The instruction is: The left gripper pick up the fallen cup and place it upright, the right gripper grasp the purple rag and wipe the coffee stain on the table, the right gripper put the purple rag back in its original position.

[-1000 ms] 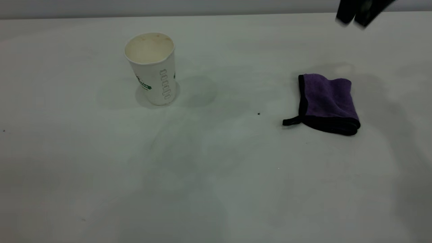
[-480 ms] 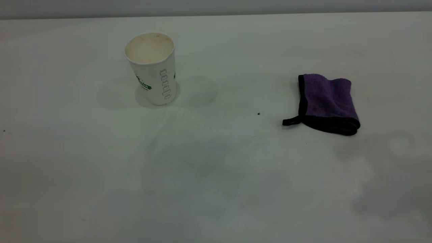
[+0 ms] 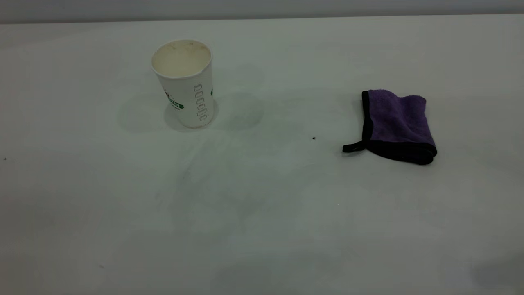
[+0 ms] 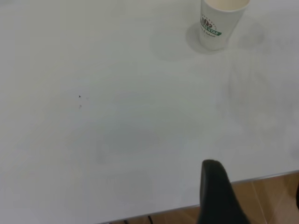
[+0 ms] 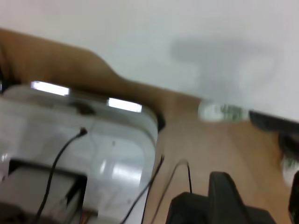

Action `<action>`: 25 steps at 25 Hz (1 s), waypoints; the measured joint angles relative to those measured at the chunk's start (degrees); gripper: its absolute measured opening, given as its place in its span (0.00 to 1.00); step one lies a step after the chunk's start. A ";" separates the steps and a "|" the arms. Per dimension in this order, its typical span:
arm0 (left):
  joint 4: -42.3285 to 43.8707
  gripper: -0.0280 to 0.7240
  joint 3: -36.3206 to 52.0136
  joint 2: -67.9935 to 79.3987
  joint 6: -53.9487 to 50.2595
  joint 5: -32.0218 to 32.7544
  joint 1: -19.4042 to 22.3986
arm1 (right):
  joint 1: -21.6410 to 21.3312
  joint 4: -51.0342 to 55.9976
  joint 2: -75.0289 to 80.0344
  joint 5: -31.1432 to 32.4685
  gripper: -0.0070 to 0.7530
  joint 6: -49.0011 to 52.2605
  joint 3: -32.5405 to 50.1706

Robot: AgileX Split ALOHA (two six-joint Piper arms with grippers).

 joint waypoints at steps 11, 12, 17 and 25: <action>0.00 0.66 0.00 0.00 0.00 0.00 0.00 | 0.00 -1.80 -26.73 -2.47 0.50 2.64 6.04; 0.00 0.66 0.00 0.00 0.00 0.00 0.00 | 0.00 -1.80 -28.06 -2.47 0.50 2.63 6.04; 0.00 0.66 0.00 0.00 0.00 0.00 0.00 | 0.00 -1.75 -32.93 -2.41 0.50 2.75 6.04; 0.00 0.66 0.00 0.00 0.00 0.00 0.00 | -2.49 -1.31 -36.92 -2.24 0.50 2.75 6.04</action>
